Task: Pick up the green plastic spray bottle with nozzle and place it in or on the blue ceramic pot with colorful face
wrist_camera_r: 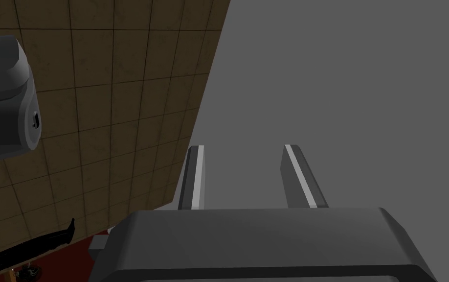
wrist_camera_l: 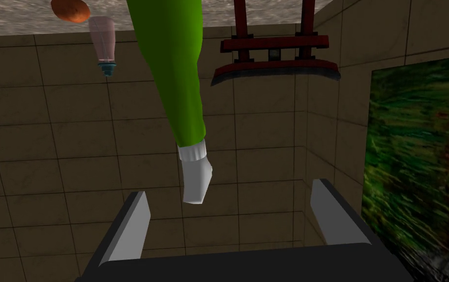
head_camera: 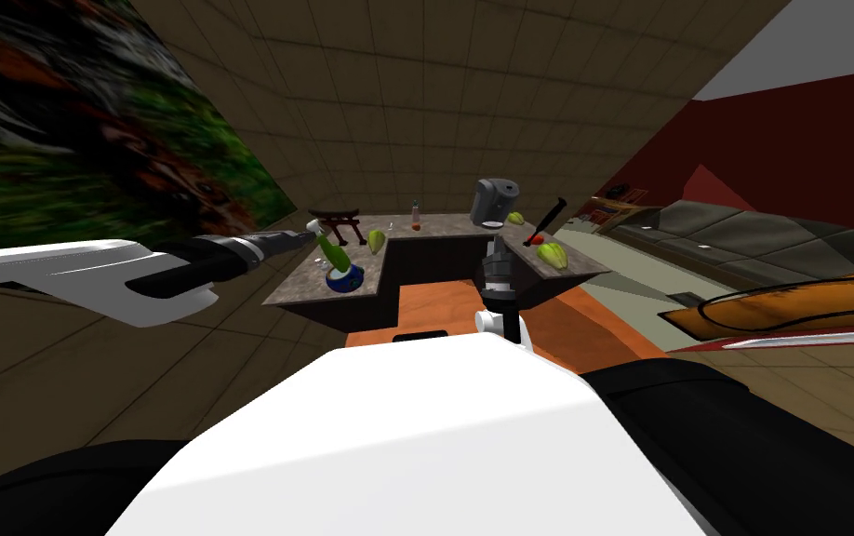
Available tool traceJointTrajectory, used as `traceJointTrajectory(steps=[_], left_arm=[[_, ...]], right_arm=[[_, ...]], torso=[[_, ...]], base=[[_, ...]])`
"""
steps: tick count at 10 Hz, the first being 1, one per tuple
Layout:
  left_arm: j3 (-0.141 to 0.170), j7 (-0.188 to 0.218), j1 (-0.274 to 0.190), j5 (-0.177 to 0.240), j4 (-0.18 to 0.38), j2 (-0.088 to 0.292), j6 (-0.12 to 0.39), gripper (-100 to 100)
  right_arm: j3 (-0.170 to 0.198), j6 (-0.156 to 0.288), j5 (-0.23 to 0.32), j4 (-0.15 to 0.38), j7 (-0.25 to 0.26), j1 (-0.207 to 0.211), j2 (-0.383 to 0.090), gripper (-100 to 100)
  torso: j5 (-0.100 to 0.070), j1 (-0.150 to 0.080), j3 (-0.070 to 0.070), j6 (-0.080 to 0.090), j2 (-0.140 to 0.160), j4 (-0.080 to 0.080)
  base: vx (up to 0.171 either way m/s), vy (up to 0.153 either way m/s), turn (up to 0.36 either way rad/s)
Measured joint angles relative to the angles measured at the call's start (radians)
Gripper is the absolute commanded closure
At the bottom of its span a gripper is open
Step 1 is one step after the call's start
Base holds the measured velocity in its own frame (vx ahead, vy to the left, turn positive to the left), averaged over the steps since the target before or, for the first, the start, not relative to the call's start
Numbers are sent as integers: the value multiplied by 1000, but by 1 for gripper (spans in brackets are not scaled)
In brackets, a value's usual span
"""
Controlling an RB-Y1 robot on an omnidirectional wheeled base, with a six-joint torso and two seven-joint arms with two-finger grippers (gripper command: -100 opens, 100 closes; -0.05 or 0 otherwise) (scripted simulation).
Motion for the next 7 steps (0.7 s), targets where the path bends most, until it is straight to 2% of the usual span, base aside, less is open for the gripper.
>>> traceJointTrajectory(steps=[1,2,7], left_arm=[[9,14,1,6,-10,25,12,-100],[10,18,1,6,-11,27,14,0],[10,18,1,6,-11,27,14,0]], right_arm=[[0,0,0,0,0,0,0,0],[0,0,0,0,0,0,0,0],[0,0,0,0,0,0,0,0]], torso=[[0,0,0,0,0,0],[0,-1,0,0,0,0],[0,-2,1,0,1,0]], base=[[11,14,16],[0,0,0],[0,0,0]])
